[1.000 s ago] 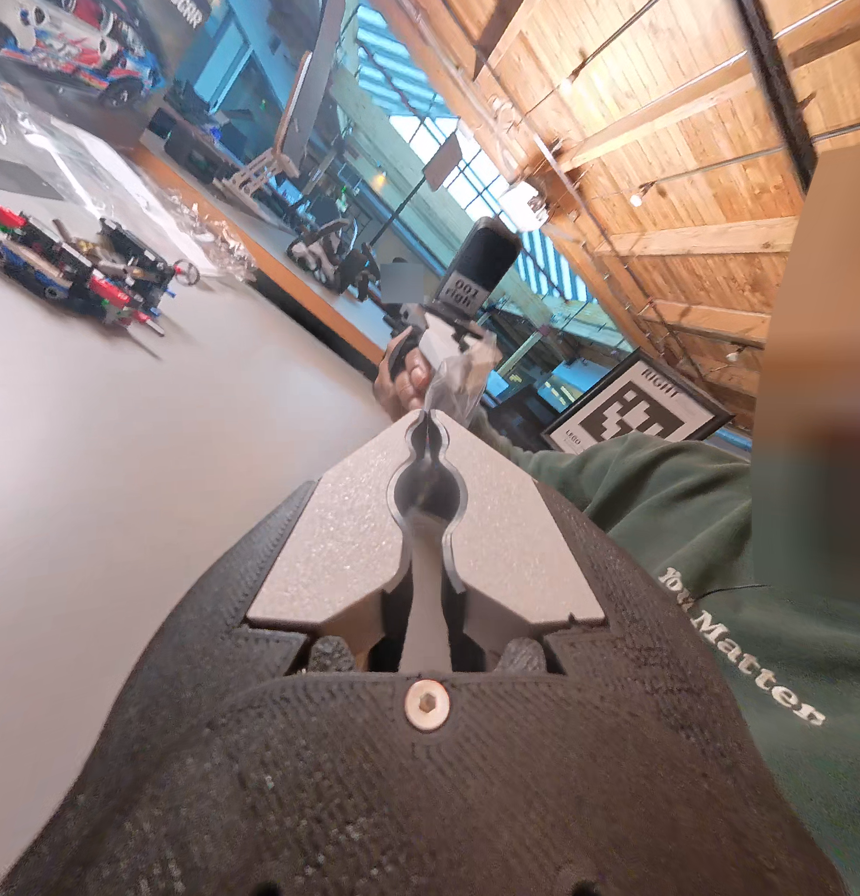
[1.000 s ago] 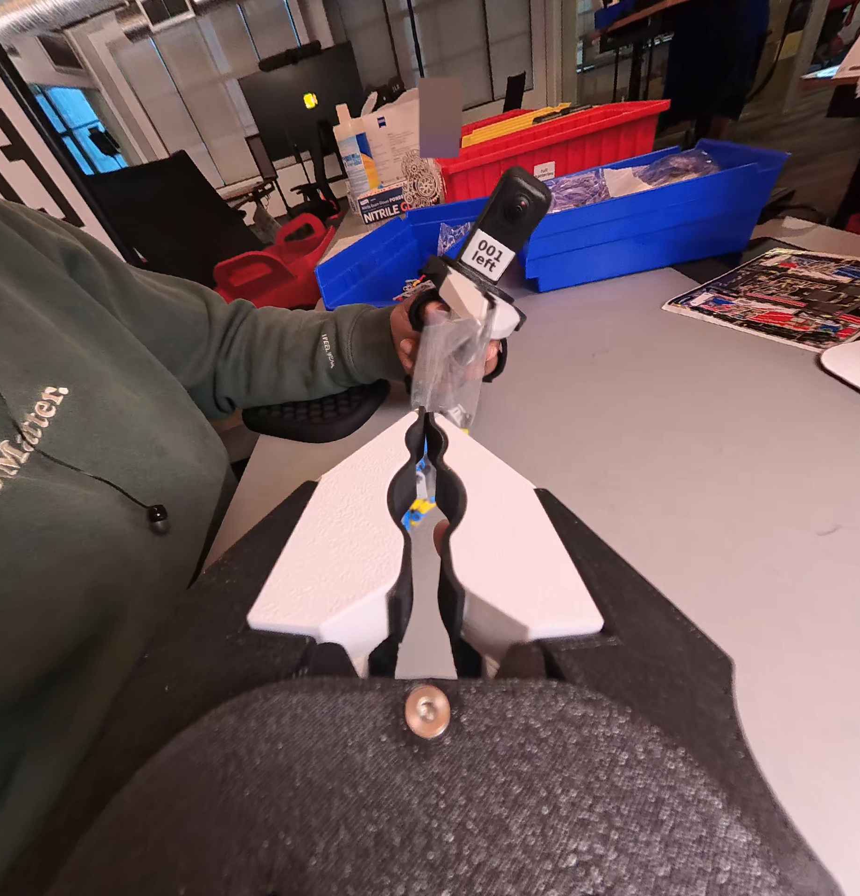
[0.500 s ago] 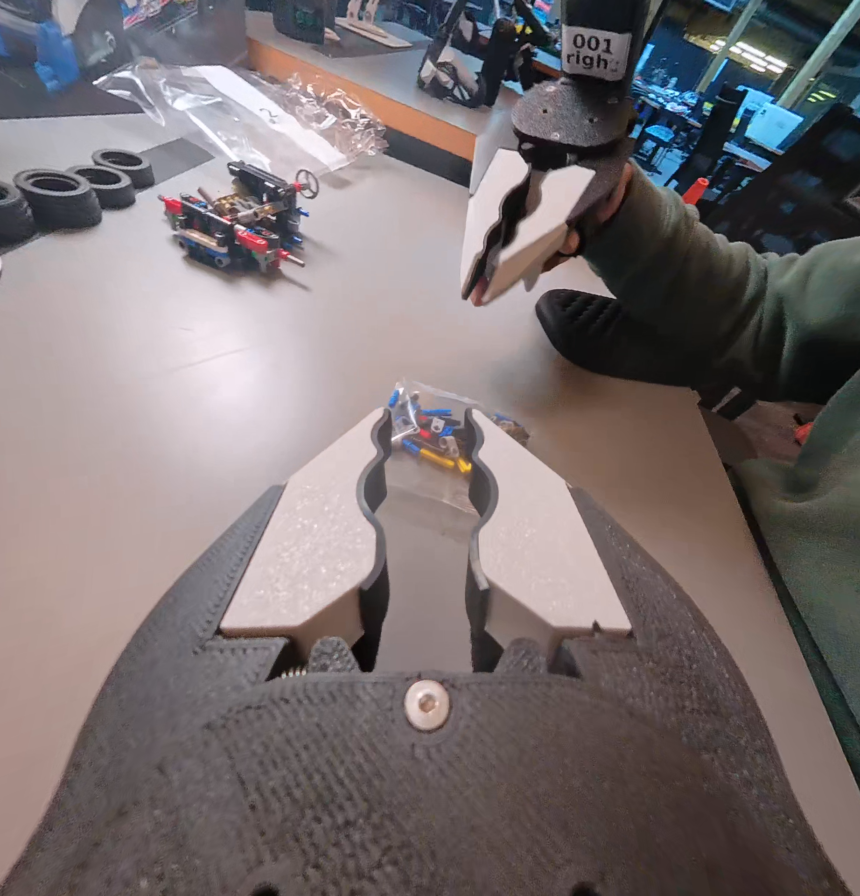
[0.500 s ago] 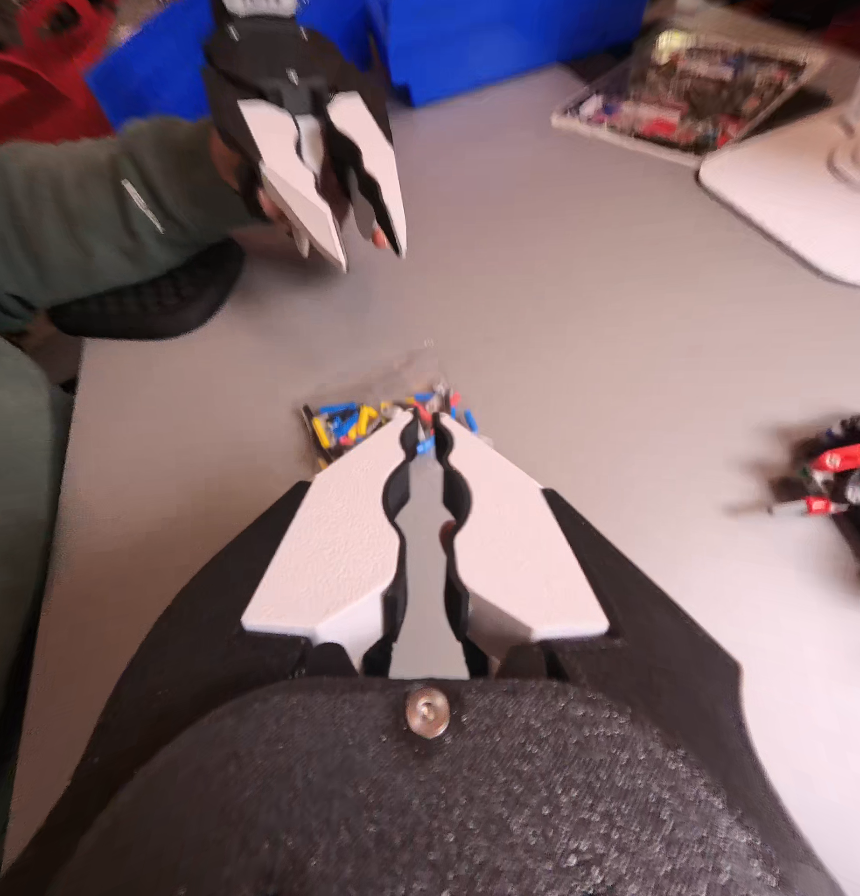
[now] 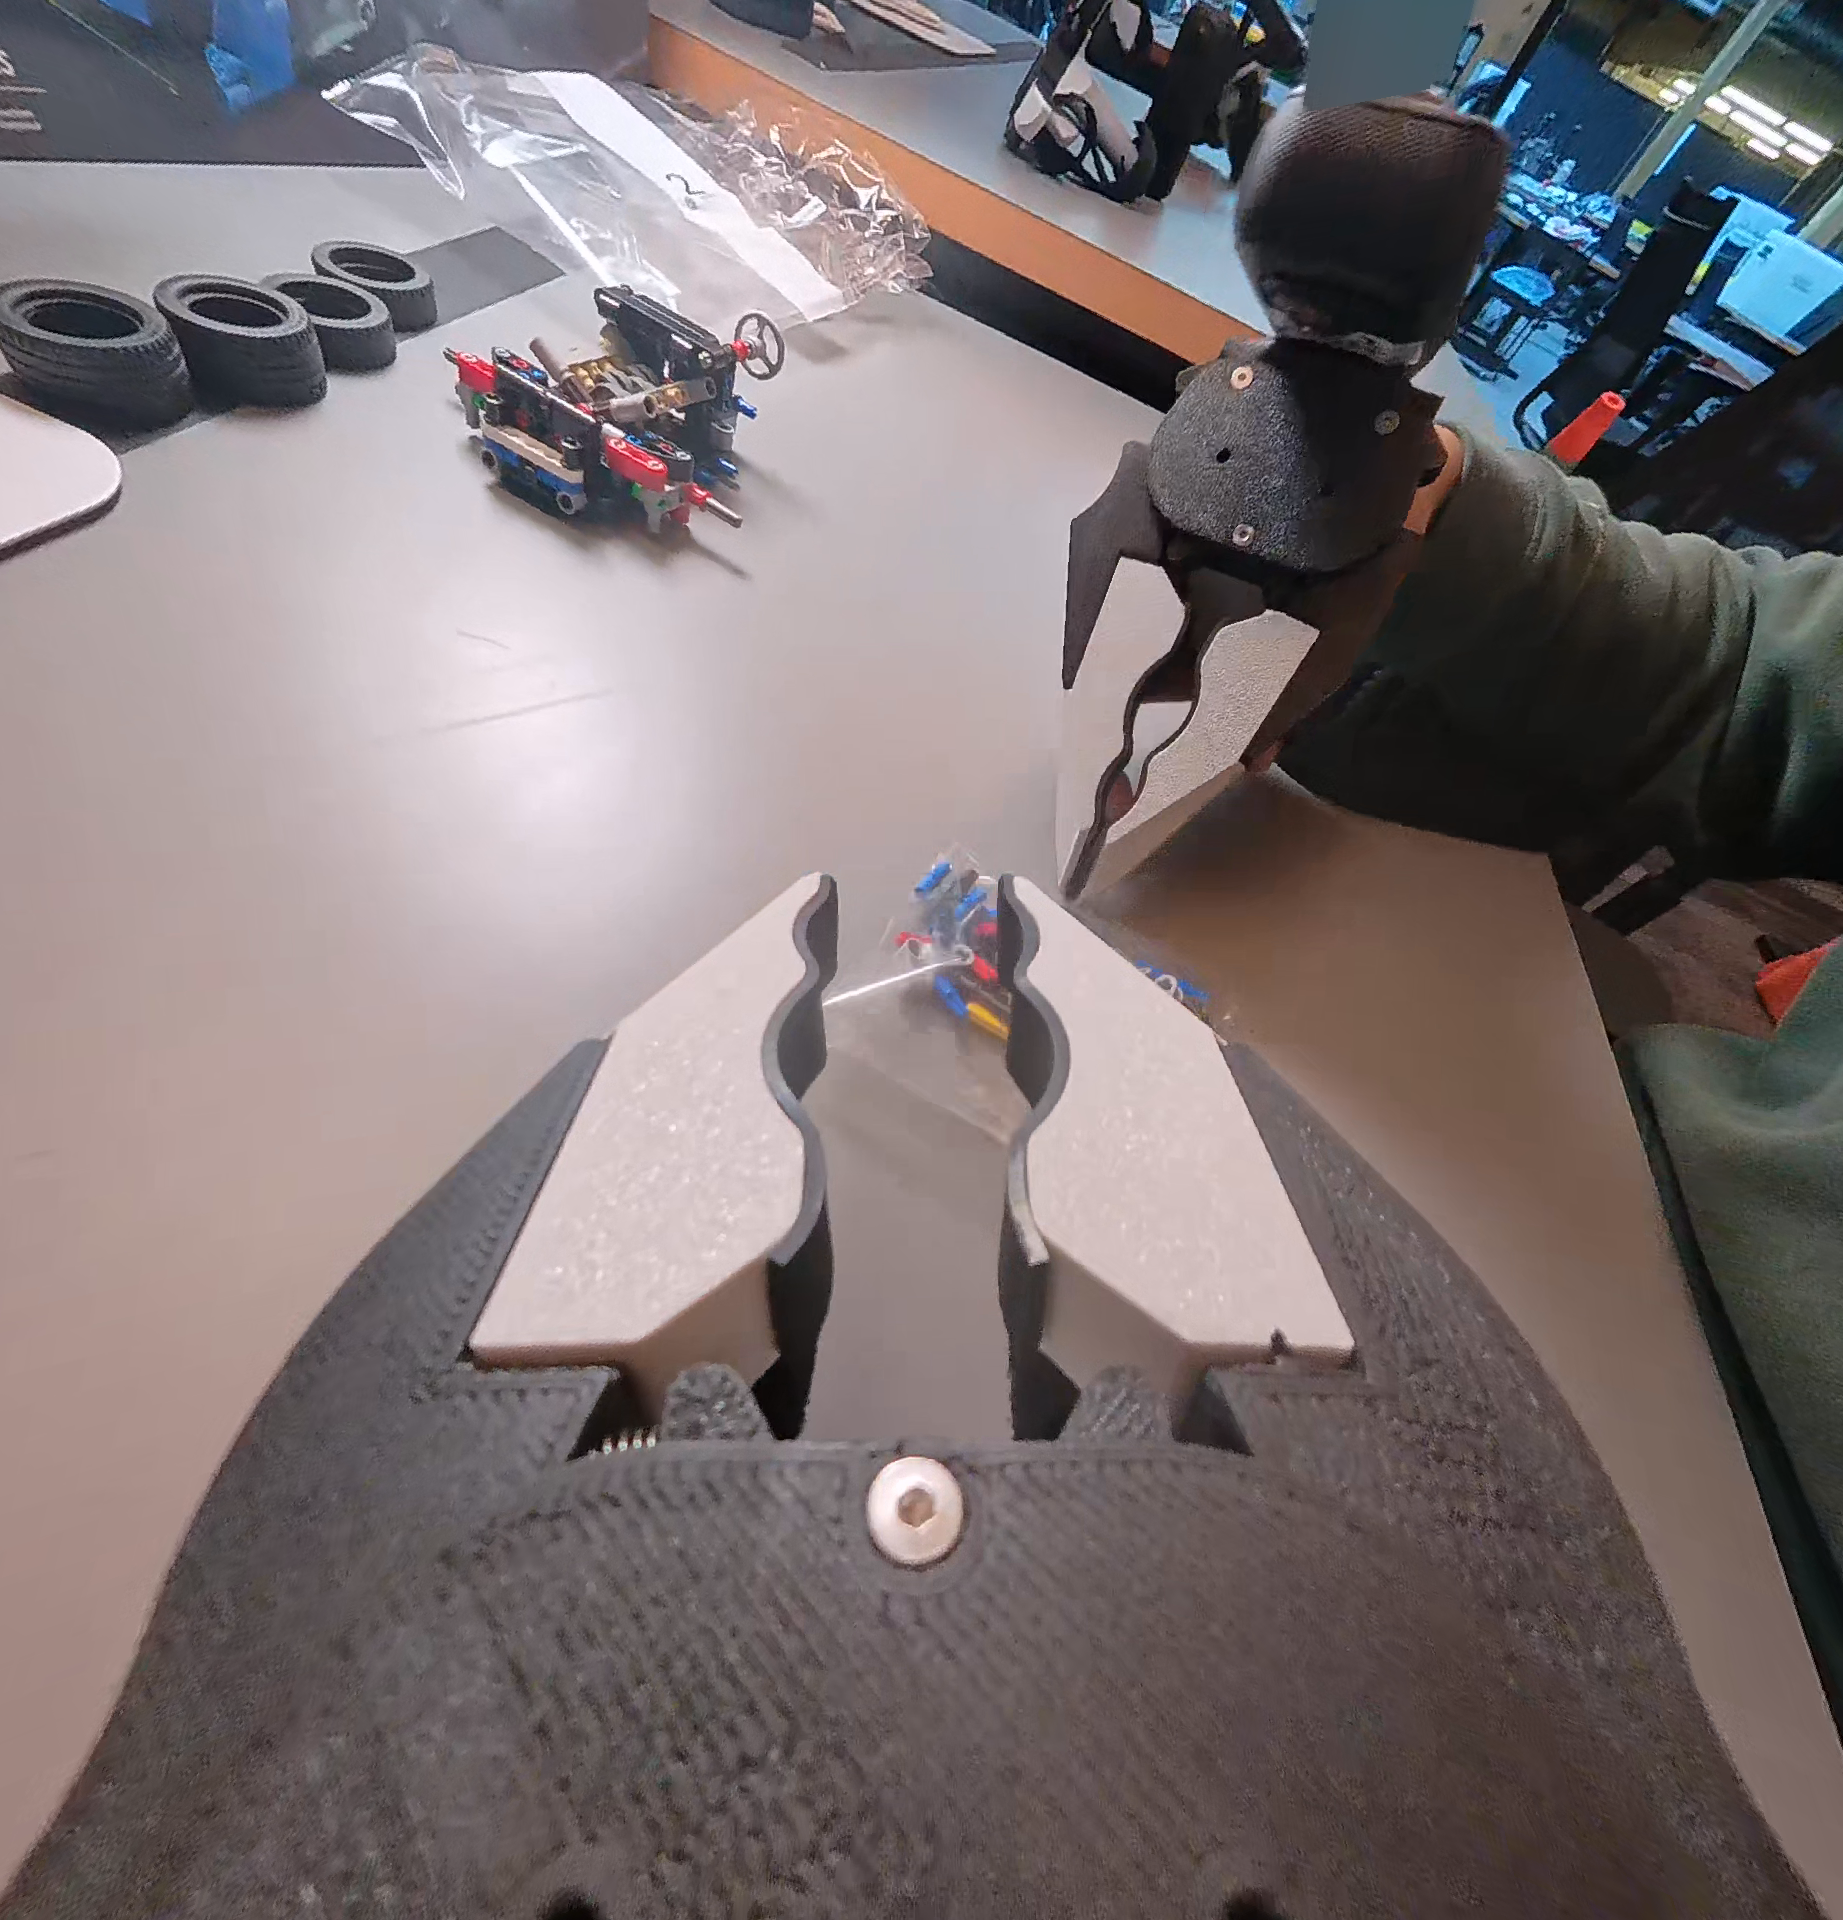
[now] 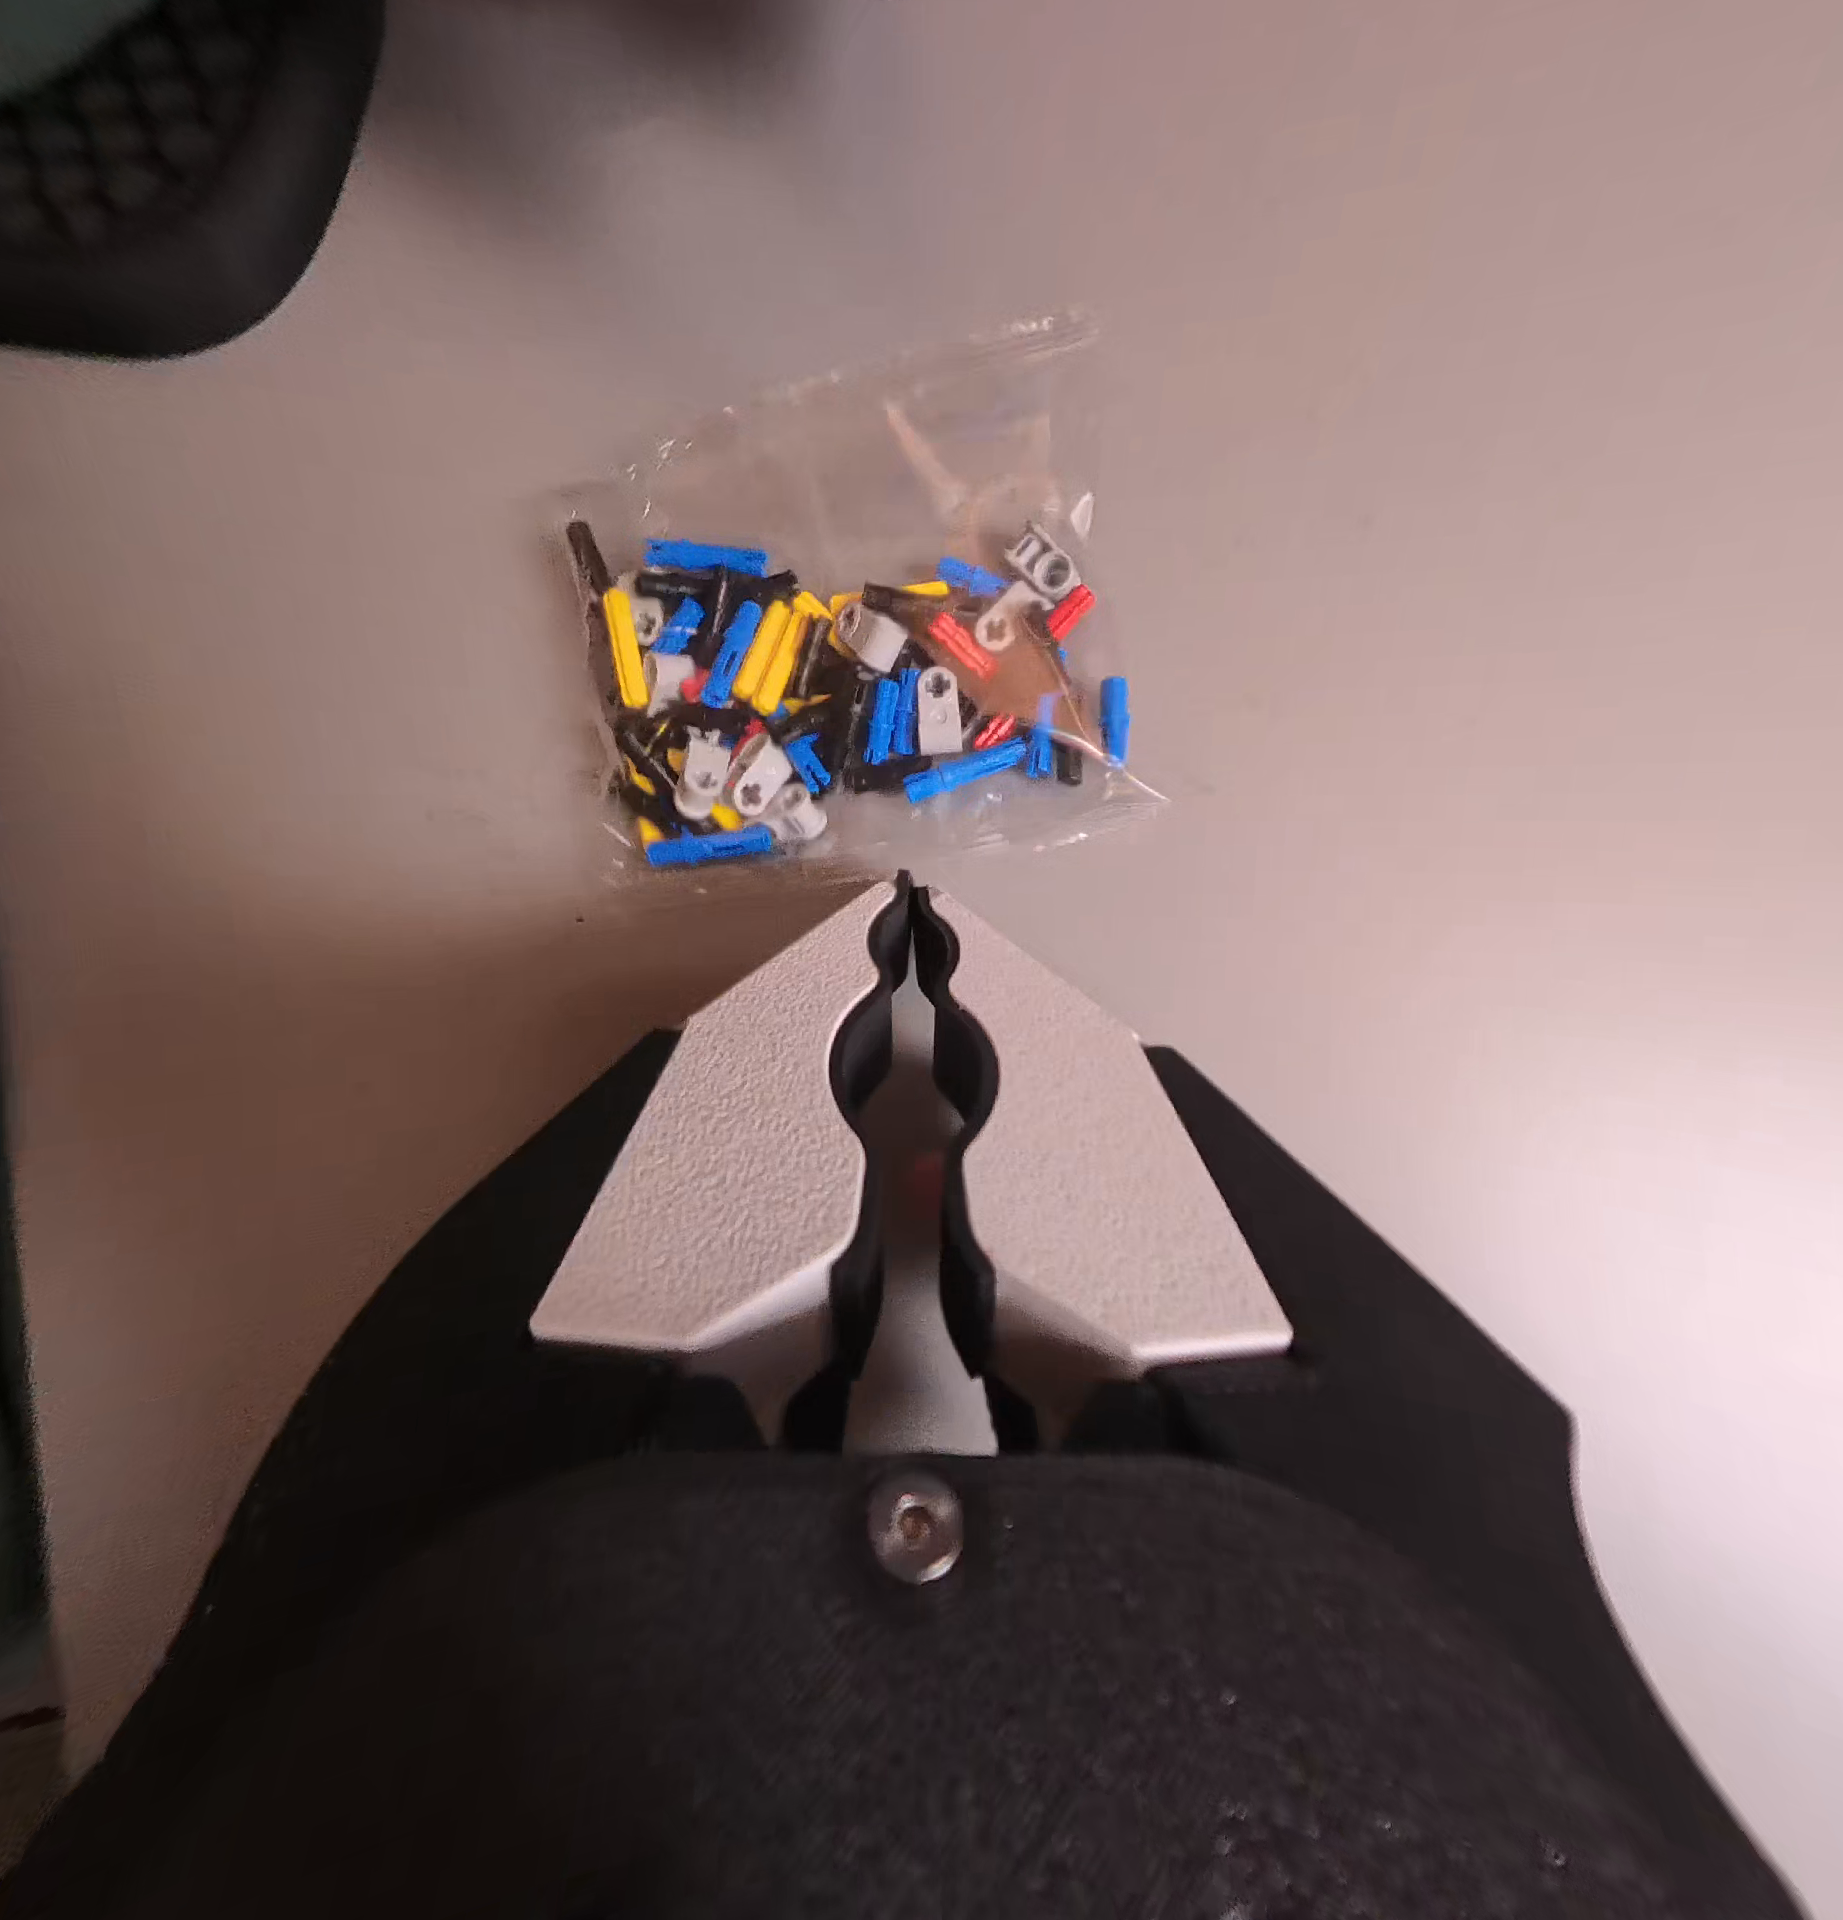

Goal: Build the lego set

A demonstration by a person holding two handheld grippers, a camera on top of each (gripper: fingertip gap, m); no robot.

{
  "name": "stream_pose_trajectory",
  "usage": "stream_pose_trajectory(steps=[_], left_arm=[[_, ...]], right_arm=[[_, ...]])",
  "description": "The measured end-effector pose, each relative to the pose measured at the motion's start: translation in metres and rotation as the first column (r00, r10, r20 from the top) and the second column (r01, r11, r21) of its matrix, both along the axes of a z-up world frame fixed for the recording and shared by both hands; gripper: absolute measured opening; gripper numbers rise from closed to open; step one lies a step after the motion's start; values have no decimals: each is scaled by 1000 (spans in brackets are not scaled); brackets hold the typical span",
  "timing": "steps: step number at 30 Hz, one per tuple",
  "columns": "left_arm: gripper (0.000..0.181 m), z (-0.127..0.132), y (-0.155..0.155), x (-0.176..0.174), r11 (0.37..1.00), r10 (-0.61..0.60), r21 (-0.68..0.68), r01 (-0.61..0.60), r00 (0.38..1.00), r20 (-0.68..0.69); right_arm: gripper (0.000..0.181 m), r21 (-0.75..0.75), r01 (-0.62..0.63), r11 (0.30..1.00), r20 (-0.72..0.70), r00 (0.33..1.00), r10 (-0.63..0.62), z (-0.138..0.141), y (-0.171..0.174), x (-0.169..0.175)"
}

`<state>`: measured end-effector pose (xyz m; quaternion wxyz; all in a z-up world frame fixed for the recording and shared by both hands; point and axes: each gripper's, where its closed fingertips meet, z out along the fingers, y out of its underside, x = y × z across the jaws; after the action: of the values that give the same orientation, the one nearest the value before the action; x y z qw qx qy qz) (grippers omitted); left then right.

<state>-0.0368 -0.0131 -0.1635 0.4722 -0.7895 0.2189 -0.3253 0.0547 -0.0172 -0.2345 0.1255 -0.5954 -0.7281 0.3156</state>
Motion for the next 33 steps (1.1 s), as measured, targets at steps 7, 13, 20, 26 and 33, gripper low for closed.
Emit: stream_pose_trajectory(steps=[7,13,20,26,33], left_arm=[[40,-28,-5,7,989,-54,-140,51,998,-17],[42,-38,-1,3,984,-46,-173,36,998,-52],[41,-41,-2,-4,985,-20,-170,1,993,-112],[40,-36,-3,-5,987,-16,-158,-1,995,-102],[44,-32,-9,3,980,-56,-191,52,998,-14]], right_arm=[[0,99,-74,992,-219,971,95,37,-3,-13],[0,42,-25,999,-160,987,32,29,4,-3],[54,93,-92,991,-28,995,95,10,-35,4],[34,241,-51,969,-18,998,57,-2,-34,-10],[1,488,-130,863,-228,936,269,26,-19,-16]])
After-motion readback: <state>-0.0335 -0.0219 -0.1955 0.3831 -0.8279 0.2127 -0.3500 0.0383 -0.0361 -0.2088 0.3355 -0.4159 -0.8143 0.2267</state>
